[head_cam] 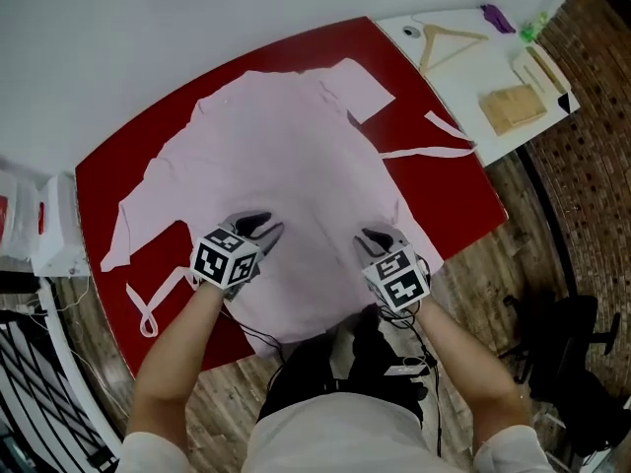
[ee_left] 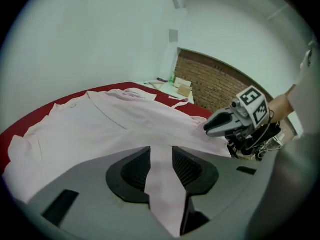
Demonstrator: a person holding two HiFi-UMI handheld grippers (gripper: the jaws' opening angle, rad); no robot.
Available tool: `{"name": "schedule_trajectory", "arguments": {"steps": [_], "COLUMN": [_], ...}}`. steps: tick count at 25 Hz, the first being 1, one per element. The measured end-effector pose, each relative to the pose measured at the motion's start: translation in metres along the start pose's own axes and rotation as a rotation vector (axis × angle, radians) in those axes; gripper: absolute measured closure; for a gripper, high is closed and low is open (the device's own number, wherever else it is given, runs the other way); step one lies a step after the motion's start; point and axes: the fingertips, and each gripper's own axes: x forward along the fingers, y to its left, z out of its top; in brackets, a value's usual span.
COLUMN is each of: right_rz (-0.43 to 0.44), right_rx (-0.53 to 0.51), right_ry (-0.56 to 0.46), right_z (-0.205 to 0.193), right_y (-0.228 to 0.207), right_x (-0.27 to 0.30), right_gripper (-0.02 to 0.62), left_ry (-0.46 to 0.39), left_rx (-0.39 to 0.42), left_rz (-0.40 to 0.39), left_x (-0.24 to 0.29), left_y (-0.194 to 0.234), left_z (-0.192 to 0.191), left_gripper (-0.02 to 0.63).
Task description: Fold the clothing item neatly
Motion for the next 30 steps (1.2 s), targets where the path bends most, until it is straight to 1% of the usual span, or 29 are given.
{"name": "schedule_trajectory", "arguments": {"steps": [4, 8, 12, 16, 19, 25, 28, 30], "right_rz": [-0.015, -0.063, -0.111, -0.149, -0.189, -0.253, -0.274, -0.299], "right_rx": [0.000, -0.013, -0.067, -0.084, -0.082, -0.042, -0.029, -0.002], "right_ry": [0.019, 0.033, 0.048, 0.066, 0.078, 0.103, 0.125, 0.128], "right_z": [-0.022, -0.044, -0.061, -0.082, -0.098, -0.127, -0.143, -0.151], "right_y": [0.012, 0.023, 0.032, 0.041, 0.046, 0.050, 0.051, 0.046], "right_x": [-0.011, -0.025, -0.037, -0.050, -0.060, -0.070, -0.072, -0.076], "right_gripper": [0.540, 0.540, 0.540, 0.519, 0.503, 0.487, 0.455, 0.443], "left_ry": [-0.008, 0.005, 0.032, 0.066, 0.084, 0.100, 0.101, 0.086], "left_rx": [-0.031, -0.025, -0.024, -0.029, -0.067, -0.179, -0.227, -0.253], "left_rz": [-0.023, -0.034, -0.014, 0.014, 0.044, 0.108, 0.143, 0.165], "left_x": [-0.003, 0.004, 0.025, 0.048, 0.061, 0.077, 0.083, 0.085], "left_y": [0.016, 0.033, 0.056, 0.079, 0.099, 0.140, 0.157, 0.166], "left_z": [0.015, 0.034, 0.051, 0.065, 0.070, 0.070, 0.069, 0.072], "left_gripper": [0.491, 0.491, 0.491, 0.491, 0.491, 0.488, 0.488, 0.488]}}
